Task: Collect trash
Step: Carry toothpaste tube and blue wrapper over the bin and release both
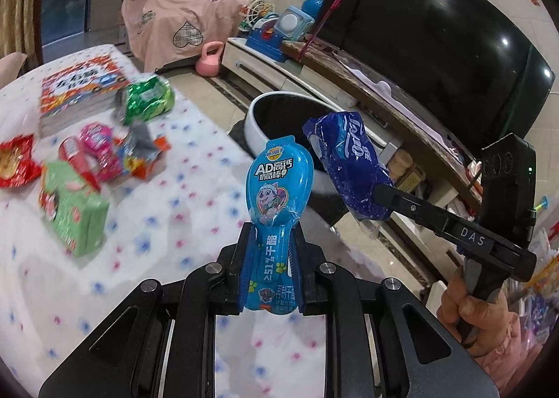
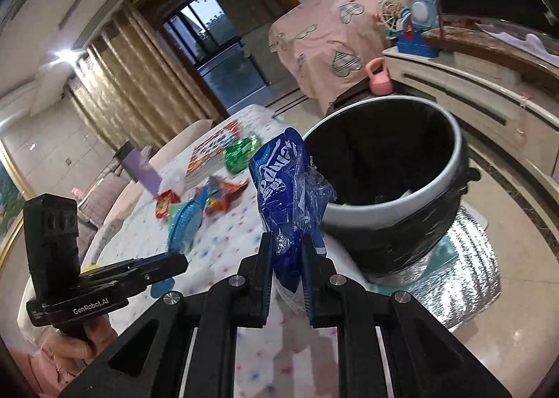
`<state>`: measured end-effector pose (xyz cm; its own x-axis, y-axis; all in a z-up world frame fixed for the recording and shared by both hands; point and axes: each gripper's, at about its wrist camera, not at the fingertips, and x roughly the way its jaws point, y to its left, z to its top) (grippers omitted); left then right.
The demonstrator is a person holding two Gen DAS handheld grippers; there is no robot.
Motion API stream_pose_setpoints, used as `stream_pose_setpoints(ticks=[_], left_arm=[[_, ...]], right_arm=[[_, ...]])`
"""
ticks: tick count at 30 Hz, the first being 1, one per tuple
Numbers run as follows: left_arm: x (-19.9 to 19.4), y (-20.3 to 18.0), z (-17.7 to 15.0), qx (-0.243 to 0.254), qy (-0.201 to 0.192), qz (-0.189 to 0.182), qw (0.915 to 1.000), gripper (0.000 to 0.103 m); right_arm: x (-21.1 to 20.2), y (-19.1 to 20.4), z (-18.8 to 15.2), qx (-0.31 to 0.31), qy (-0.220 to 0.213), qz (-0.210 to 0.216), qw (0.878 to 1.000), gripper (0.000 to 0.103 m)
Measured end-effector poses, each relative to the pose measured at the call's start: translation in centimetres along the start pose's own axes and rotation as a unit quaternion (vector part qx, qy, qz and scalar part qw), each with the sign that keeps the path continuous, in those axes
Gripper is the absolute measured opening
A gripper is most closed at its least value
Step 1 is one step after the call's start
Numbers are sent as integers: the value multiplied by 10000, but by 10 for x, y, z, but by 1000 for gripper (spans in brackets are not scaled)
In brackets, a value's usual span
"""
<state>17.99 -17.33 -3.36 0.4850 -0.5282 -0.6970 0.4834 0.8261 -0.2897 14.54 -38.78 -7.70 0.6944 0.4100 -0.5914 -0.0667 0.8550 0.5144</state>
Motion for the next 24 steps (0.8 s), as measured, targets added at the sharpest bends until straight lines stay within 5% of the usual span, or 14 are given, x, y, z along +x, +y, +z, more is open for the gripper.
stream_pose_setpoints(ticks=[24], left_arm=[[70, -45, 71, 561, 177, 100, 9982, 18]], right_arm=[[7, -47, 55, 44, -142, -584, 9982, 15]])
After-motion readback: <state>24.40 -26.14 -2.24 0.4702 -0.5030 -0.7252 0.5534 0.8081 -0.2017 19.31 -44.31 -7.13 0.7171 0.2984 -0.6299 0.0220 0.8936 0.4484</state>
